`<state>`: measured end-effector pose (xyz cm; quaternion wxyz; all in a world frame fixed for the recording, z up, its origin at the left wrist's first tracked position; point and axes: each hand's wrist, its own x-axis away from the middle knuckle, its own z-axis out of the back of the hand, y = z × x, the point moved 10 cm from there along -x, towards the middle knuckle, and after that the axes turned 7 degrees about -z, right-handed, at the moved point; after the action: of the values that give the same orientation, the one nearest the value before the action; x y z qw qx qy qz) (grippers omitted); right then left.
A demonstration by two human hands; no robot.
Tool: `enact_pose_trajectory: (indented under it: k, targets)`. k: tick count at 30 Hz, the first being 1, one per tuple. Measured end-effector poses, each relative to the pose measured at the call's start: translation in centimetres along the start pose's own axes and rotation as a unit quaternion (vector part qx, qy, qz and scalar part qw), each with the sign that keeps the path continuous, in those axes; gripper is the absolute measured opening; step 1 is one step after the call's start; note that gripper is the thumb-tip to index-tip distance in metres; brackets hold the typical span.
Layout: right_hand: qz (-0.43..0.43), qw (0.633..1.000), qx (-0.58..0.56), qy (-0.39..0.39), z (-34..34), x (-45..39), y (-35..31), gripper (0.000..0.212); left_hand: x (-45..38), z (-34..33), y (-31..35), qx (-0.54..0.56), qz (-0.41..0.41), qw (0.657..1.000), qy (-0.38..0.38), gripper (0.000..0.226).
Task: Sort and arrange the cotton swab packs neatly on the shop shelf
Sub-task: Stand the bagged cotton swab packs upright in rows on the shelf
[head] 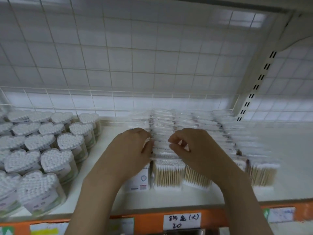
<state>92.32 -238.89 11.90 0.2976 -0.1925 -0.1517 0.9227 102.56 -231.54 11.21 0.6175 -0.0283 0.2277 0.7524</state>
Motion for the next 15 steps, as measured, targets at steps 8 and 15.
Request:
enact_pose_trajectory:
  k: [8, 15]
  targets:
    - [0.006, 0.999, 0.017, 0.029, -1.0, 2.7, -0.9, 0.019, 3.4, -0.4, 1.7, -0.042, -0.015, 0.998, 0.034, 0.039]
    - [-0.023, 1.000, 0.009, 0.010, -3.4, 3.5, -0.6, 0.034, 5.4, -1.5, 0.8, -0.082, 0.020, 0.996, 0.013, 0.052]
